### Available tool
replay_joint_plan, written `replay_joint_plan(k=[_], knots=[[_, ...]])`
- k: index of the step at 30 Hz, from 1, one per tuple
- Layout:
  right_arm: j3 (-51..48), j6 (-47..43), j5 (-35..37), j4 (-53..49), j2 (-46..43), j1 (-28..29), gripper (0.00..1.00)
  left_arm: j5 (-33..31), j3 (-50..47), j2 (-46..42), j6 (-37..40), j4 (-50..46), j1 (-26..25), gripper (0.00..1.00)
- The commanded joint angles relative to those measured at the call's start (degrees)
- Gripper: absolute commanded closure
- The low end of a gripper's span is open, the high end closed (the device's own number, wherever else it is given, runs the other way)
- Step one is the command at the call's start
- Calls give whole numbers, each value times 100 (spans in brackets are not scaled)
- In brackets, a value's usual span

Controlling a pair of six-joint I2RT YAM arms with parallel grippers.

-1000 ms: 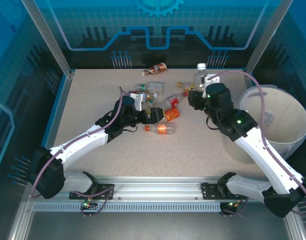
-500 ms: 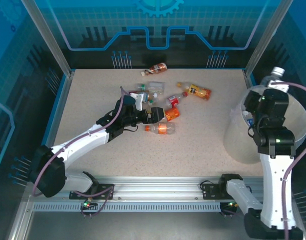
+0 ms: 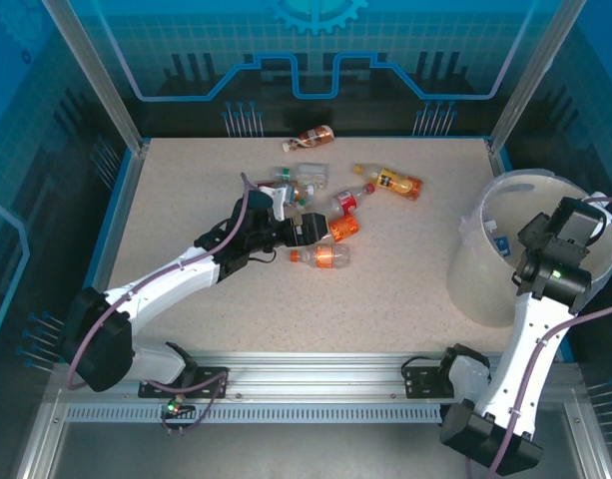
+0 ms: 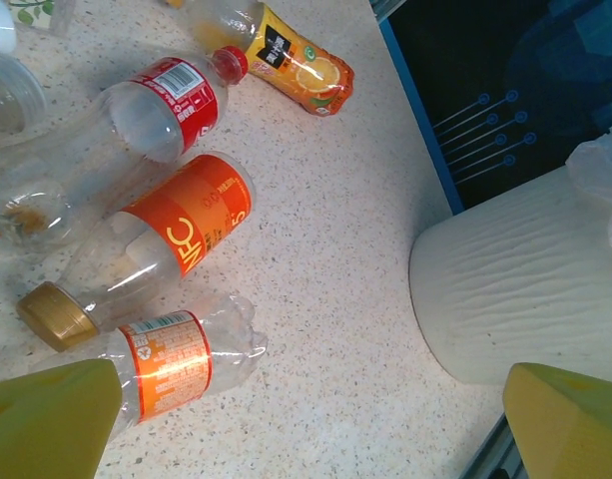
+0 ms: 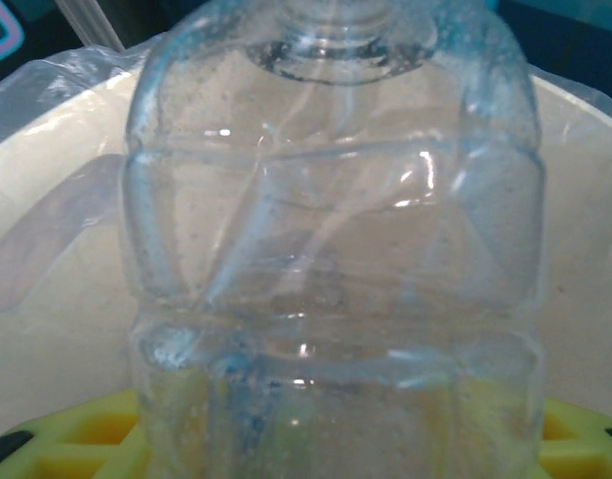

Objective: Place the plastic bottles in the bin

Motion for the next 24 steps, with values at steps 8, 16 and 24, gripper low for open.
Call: replay_joint_plan(k=[8, 16, 24], knots=[[-381, 310, 838, 105, -163, -208, 51, -273, 350, -63, 151, -428, -27, 1], [-425, 498, 938, 83, -176, -209, 24, -543, 287, -89, 104, -495, -20, 1], [-308, 597, 837, 12, -247, -206, 7, -1066, 109, -231, -34, -549, 14, 1]])
